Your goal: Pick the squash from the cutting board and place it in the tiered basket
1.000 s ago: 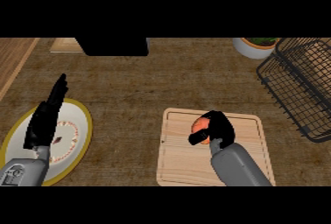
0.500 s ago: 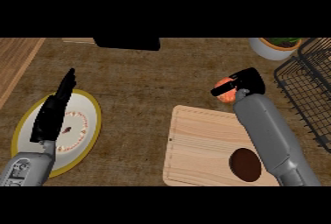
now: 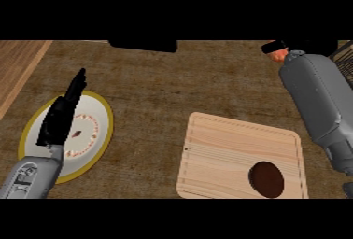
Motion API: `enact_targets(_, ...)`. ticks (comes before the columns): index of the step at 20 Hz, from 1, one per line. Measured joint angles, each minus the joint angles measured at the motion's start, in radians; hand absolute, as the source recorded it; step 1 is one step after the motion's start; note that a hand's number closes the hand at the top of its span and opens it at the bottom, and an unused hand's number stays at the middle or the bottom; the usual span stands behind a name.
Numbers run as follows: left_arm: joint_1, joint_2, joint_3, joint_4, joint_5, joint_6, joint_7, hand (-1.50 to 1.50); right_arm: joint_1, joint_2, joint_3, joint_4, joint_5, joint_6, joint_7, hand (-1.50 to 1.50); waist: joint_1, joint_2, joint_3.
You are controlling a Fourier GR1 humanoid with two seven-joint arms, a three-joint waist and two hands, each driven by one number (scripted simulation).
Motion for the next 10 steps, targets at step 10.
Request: enact_targets(10, 0.007, -0.004, 0.003, 0.014, -0.01, 0.006, -0.005, 0.0, -0.234, -0.104, 0.018, 0.212, 0.323, -0.038, 0.084, 1.5, -0.011, -0.013, 0.0)
